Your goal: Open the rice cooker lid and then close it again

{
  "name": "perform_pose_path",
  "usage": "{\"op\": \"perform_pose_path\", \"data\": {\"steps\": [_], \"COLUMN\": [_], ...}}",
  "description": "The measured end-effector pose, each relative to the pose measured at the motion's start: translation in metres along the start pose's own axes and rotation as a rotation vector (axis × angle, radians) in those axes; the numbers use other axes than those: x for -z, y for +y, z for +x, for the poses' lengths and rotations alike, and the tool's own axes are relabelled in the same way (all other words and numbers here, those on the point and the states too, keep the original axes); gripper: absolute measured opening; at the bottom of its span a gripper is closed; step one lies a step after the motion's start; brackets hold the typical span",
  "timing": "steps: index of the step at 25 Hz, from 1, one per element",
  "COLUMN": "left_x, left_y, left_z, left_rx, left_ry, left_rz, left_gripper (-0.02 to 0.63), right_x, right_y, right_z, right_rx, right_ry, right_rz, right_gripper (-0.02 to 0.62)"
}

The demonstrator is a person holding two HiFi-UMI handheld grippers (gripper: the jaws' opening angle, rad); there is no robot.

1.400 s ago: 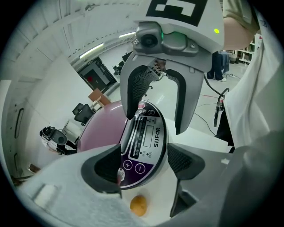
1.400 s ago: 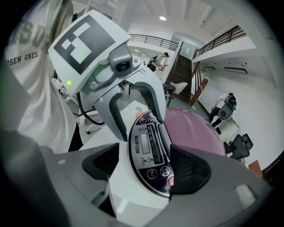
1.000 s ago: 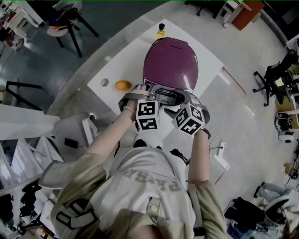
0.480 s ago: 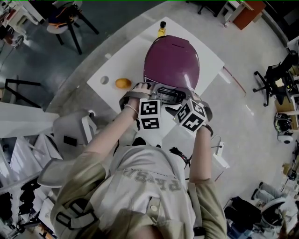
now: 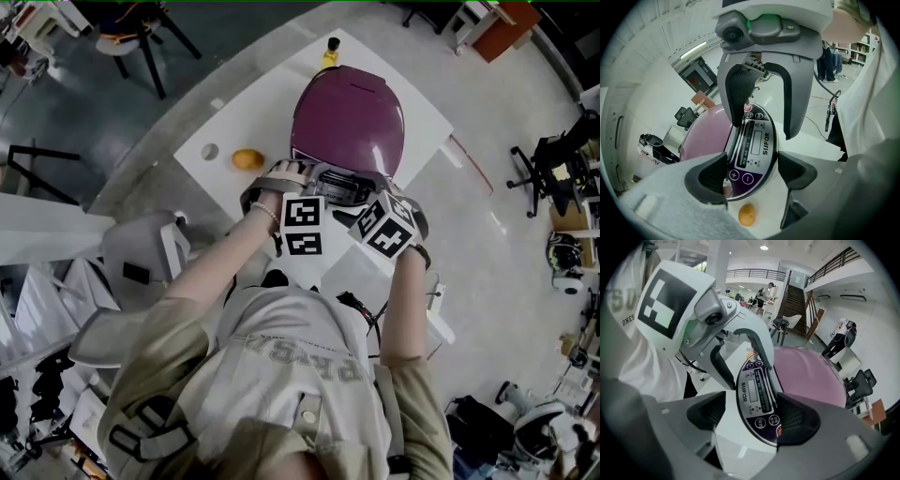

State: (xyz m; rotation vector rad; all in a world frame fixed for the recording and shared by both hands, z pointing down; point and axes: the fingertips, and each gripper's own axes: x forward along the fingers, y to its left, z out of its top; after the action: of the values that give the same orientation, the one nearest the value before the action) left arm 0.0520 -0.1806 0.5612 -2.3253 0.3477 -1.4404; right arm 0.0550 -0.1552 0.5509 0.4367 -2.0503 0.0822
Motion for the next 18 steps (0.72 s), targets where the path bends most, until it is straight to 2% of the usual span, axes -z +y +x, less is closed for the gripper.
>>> {"op": "perform_pose_path", "data": {"steps": [8,18], "left_x": [0.0014,0.0015], "left_y": [-0.002,-0.0026], "left_z": [0.0014,0.0019], "left_rx": [-0.006,-0.007], "left_ry": [0.035,0.018], "left_rz": [0.035,0.02], "left_gripper": [0.354,0.353], "right_x": [-0.0003,-0.0008], "right_y": [0.001,0.0009], "right_z": [-0.0007,0.0002], "right_rx": [-0.023,-0.022], "right_ry": [0.032,0.036], "right_rz": [0.023,0.037], "right_gripper": [0.333,0.333]}}
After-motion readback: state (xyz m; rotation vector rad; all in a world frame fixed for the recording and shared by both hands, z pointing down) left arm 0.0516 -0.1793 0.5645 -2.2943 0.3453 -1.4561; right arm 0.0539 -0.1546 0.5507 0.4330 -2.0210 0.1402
